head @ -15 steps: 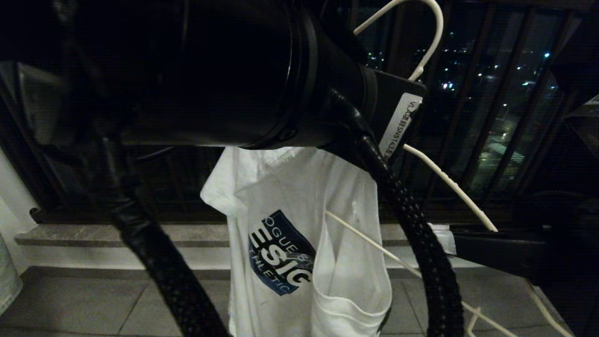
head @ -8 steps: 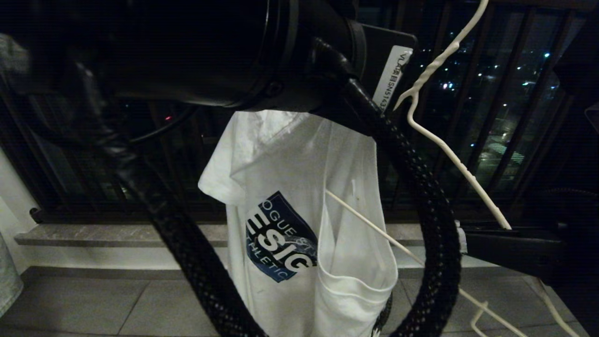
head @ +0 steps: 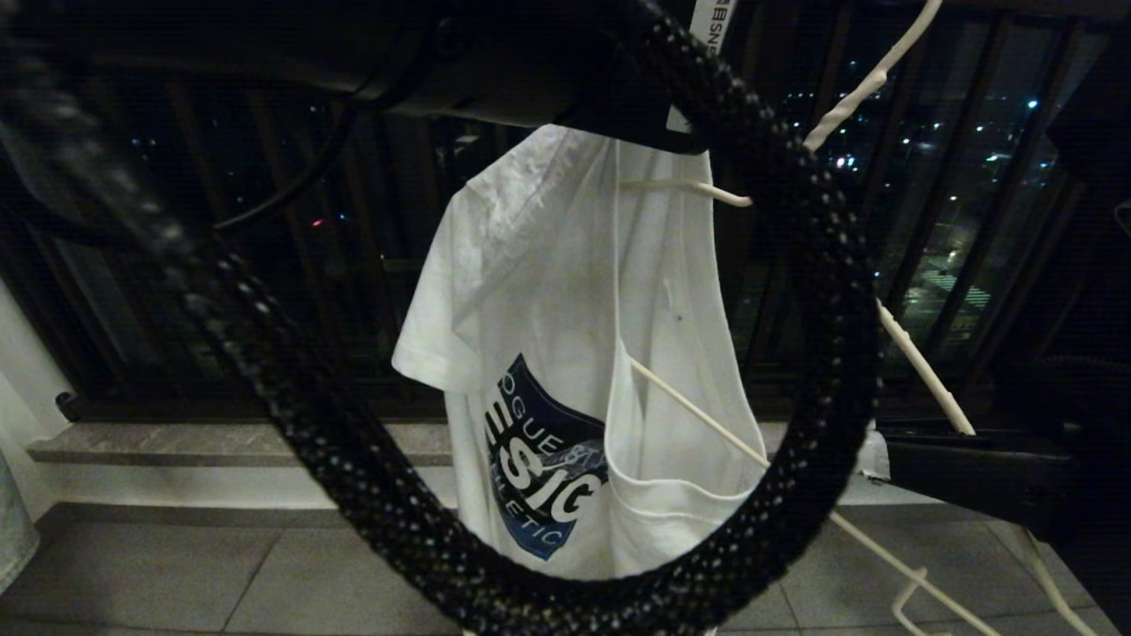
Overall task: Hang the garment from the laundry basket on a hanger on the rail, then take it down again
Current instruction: Hang the clothes on the clothes rack
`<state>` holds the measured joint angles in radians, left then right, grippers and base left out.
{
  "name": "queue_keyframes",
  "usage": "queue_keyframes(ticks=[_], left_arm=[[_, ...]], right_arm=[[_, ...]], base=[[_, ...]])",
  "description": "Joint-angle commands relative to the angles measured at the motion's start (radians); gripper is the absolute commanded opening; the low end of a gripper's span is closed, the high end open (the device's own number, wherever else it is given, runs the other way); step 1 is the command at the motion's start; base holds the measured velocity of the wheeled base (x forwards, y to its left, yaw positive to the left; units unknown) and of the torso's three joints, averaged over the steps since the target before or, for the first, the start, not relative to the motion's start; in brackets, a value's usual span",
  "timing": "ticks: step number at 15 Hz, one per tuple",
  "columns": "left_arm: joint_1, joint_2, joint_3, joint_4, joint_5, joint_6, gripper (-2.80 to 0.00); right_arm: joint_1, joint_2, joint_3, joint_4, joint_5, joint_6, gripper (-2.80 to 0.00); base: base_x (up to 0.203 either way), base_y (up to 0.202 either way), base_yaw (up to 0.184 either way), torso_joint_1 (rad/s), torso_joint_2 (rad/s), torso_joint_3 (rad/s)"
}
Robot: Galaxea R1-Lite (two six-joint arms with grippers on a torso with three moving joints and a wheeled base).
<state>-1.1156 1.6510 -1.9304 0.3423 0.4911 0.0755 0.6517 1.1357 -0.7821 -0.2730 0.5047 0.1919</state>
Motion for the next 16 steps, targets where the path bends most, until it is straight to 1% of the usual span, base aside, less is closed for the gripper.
queue_keyframes(ticks=[1,5,8,11,16], left_arm=[[-0.015,-0.005,0.002,0.001,0.001,-0.006,-2.8],[-0.051,0.004,0.014,0.004,-0.002,-0.014,-2.8],[-0.062,0.006,0.027,0.001,-0.002,-0.014,-2.8],[-0.108,0.004,0.024,0.001,-0.002,-0.026,-2.8],[-0.124,0.012,0.024,0.001,0.0,-0.026,-2.8]], right_arm=[[0.0,-0.001,0.0,-0.003,0.003,0.003,-2.8],[0.0,-0.002,0.023,-0.075,0.003,0.007,-2.8],[0.0,-0.001,0.023,-0.077,0.003,0.008,-2.8],[0.0,0.006,0.023,-0.077,0.003,0.008,-2.8],[0.0,0.002,0.022,-0.078,0.003,0.008,-2.8]], base=[[0.0,0.0,0.0,0.0,0.0,0.0],[0.0,0.0,0.0,0.0,0.0,0.0],[0.0,0.0,0.0,0.0,0.0,0.0],[0.0,0.0,0.0,0.0,0.0,0.0],[0.0,0.0,0.0,0.0,0.0,0.0]])
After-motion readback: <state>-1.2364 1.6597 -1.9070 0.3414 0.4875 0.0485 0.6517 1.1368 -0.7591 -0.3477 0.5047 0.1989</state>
